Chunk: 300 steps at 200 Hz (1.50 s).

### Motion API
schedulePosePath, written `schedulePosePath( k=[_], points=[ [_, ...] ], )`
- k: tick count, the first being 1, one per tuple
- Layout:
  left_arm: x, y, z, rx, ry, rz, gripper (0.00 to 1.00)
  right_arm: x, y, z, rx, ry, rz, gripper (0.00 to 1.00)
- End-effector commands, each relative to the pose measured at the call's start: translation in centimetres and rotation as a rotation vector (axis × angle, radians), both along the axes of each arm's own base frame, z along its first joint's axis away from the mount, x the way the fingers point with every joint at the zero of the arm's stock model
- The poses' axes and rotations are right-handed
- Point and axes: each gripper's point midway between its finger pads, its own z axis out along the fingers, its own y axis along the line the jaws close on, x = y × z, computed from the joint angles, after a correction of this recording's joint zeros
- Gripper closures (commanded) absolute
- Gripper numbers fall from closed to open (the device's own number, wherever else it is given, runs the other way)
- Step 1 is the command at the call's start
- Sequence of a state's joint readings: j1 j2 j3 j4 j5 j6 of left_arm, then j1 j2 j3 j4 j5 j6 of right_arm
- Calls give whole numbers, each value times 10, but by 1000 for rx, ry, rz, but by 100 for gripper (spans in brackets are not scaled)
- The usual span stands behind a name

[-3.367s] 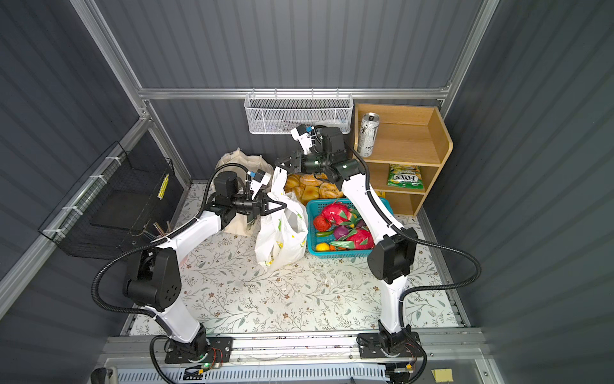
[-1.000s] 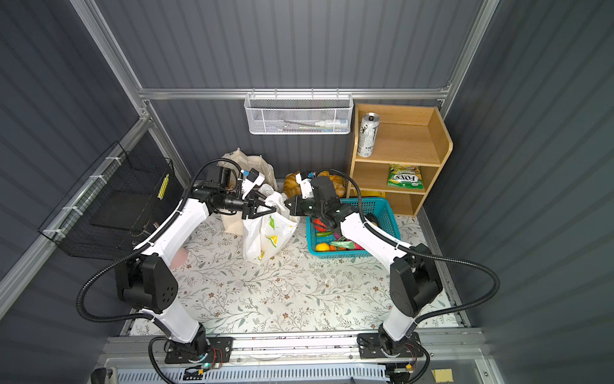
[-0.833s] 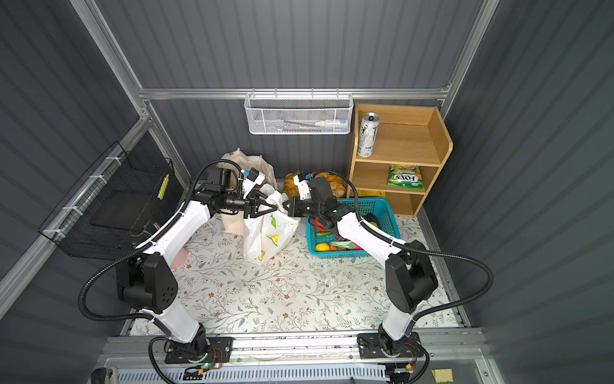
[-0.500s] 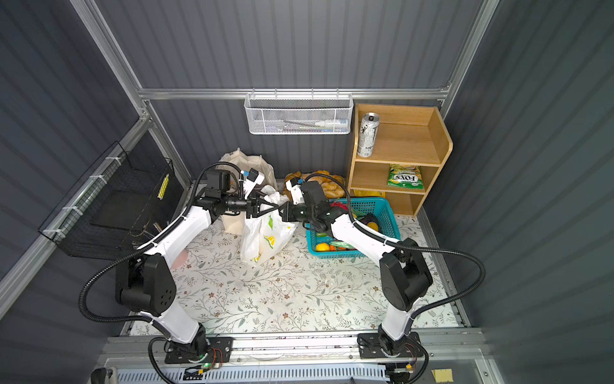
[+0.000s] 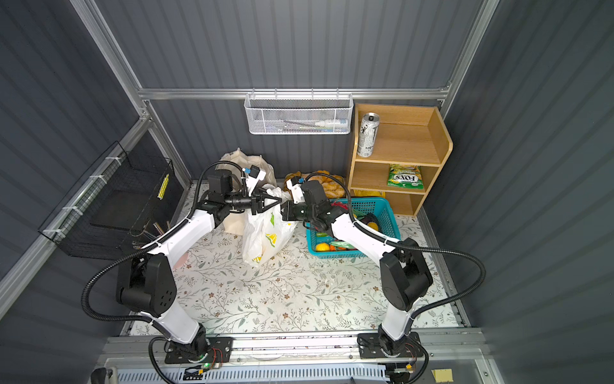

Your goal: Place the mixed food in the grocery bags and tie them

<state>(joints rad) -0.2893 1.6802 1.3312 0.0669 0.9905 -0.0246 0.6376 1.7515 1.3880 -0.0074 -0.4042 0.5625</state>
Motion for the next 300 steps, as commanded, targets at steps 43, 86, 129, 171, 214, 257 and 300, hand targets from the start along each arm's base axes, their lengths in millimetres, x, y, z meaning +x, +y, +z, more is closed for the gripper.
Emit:
schedulePosePath(
  k=[43, 86, 129, 171, 214, 257, 300],
  points=[
    [6, -2, 14, -58, -43, 45, 100, -1, -4, -5, 0, 4, -2, 100],
    [-15, -2, 18, -68, -95, -24, 100, 35, -62, 20, 60, -4, -150, 100],
    [-19, -2, 28, -126, -124, -23, 100, 34, -52, 8, 96, 51, -119, 100],
    [-18, 0, 33, -140, -169, -3, 100, 15, -35, 3, 122, 83, -71, 100],
    [-19, 0, 31, -129, -176, -11, 100, 7, -66, 29, 130, 60, -121, 49],
    [-23, 1, 24, -105, -227, -15, 100, -21, -93, 64, 220, 106, -151, 26],
    [-24, 3, 25, -118, -323, -2, 100, -28, -74, 76, 459, 271, -91, 15]
  ],
)
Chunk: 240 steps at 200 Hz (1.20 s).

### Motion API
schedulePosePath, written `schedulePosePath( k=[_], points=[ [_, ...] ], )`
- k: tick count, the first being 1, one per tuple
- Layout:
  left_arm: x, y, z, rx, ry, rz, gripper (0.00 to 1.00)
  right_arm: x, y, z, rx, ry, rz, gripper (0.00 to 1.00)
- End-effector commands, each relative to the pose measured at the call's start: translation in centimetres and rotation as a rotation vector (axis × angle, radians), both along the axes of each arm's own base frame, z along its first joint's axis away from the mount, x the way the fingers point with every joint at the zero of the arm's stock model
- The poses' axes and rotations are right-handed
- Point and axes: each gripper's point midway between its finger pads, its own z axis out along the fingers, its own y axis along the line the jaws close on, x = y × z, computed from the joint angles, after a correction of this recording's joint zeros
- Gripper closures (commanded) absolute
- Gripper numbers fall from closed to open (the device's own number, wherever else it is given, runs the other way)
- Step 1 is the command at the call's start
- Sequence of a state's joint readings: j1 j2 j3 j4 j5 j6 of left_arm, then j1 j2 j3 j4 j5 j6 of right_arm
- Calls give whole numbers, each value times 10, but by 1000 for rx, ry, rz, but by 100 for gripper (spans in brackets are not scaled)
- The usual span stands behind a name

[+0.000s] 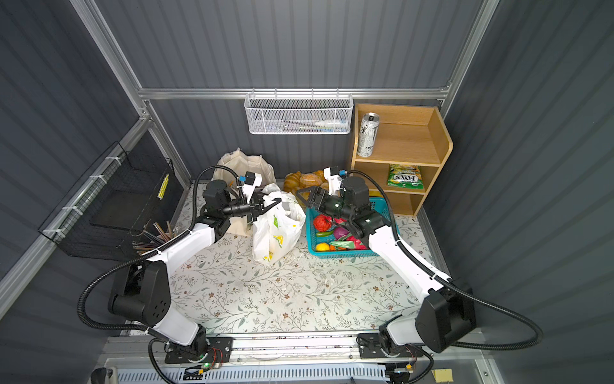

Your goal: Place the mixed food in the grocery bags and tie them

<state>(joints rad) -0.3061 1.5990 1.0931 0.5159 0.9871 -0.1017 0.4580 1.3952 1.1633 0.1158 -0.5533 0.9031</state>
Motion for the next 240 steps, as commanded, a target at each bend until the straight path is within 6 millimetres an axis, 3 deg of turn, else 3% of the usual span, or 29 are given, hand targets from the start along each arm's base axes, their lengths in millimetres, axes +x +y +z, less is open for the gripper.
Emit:
schedulePosePath(
  k=[1, 71, 129, 240],
  points=[
    [-2, 4, 16, -17, -118, 9, 100, -2, 18, -15, 145, 162, 68, 15],
    [0, 3, 14, -13, -142, 24, 100, -17, 77, -12, 156, 188, 193, 1],
    [2, 3, 13, -16, -148, 31, 100, -16, 77, -1, 167, 160, 178, 1],
    [-5, -3, 13, -22, -129, -11, 100, 16, 96, 1, 171, 155, 160, 1]
  ],
)
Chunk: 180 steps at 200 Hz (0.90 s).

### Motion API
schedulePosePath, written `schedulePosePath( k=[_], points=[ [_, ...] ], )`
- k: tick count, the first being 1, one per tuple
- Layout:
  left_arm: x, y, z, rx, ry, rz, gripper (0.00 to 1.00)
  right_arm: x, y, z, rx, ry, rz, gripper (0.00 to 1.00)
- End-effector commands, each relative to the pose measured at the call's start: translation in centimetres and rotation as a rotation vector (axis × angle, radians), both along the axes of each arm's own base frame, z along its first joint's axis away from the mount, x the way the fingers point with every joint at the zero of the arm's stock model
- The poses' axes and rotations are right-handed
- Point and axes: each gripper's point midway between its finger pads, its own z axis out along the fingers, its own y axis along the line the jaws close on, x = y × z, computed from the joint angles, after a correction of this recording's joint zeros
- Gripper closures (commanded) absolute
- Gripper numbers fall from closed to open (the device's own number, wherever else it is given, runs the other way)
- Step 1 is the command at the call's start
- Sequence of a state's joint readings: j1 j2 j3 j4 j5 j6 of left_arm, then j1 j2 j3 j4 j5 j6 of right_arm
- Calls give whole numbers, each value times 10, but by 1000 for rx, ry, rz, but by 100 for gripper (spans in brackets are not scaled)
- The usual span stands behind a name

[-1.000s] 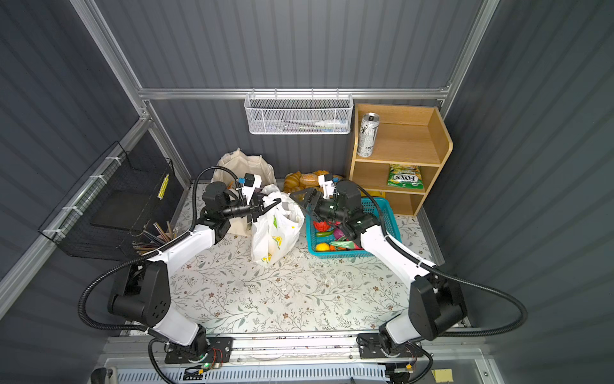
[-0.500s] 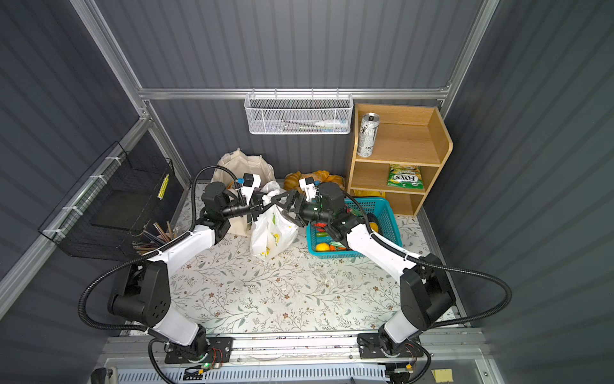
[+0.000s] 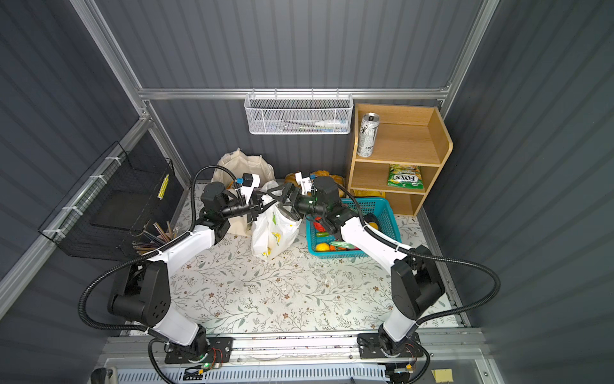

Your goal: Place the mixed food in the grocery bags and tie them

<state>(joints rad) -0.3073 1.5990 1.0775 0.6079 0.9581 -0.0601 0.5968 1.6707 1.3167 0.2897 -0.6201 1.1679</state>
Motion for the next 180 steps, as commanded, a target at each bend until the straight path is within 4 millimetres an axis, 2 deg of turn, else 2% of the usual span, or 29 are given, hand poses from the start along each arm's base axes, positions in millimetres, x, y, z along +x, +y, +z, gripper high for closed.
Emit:
schedulePosePath(
  k=[1, 64, 91, 139, 180],
  points=[
    [-9, -4, 4, -6, -15, -40, 100, 9, 4, 17, 24, -42, -11, 1],
    [-22, -13, -7, 15, 22, -111, 100, 25, 5, 45, 77, -122, -36, 5],
    [-28, -16, -17, 37, 51, -148, 100, 25, -1, 53, 111, -172, -38, 12],
    [-43, -25, -39, 112, 84, -195, 100, 20, -12, 57, 159, -248, -38, 23],
    [-49, -28, -57, 162, 84, -186, 100, 14, -20, 57, 190, -299, -35, 27]
  ],
)
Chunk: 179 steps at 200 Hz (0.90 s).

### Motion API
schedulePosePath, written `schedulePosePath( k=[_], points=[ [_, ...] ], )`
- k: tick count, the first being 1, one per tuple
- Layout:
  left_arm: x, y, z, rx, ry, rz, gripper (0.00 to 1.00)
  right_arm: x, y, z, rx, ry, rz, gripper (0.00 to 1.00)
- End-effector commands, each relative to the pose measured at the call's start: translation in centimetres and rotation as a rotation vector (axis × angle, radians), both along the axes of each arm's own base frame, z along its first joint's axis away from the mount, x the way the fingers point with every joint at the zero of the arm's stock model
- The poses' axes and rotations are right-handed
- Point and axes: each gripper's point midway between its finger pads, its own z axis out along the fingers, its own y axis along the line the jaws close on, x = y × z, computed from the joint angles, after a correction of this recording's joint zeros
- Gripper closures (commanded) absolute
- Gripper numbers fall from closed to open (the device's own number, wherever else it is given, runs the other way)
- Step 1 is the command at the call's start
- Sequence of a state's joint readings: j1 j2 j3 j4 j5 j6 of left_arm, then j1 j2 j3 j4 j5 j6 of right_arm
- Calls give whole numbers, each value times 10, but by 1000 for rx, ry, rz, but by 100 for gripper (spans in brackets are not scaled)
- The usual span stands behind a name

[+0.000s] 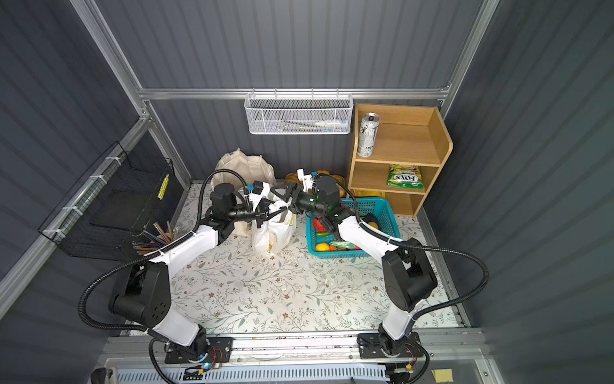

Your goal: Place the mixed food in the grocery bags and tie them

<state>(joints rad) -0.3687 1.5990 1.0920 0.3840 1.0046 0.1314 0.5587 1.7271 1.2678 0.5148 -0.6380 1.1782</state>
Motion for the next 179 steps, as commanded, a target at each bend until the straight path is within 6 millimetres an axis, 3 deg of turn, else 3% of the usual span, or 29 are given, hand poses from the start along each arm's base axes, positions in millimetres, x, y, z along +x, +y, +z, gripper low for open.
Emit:
schedulePosePath(
  k=[1, 54, 84, 114, 147, 153, 179],
  points=[
    [-22, -5, -27, 63, 71, -65, 100, -8, -13, 60, 118, -210, -16, 27],
    [-20, -3, -28, 87, 25, -29, 100, -16, -13, 54, 120, -217, 17, 38],
    [-15, -1, -24, 89, -13, 10, 100, -18, -12, 44, 105, -194, 25, 59],
    [-12, 0, -21, 88, -30, 27, 100, -16, -12, 32, 91, -170, 21, 73],
    [-7, 1, -20, 91, -40, 57, 100, -14, -10, 27, 84, -159, 24, 100],
    [-6, 1, -18, 91, -48, 64, 100, -15, -9, 27, 85, -160, 29, 100],
    [-5, 4, -16, 97, -60, 91, 82, -11, -11, 23, 79, -153, 23, 100]
  ],
)
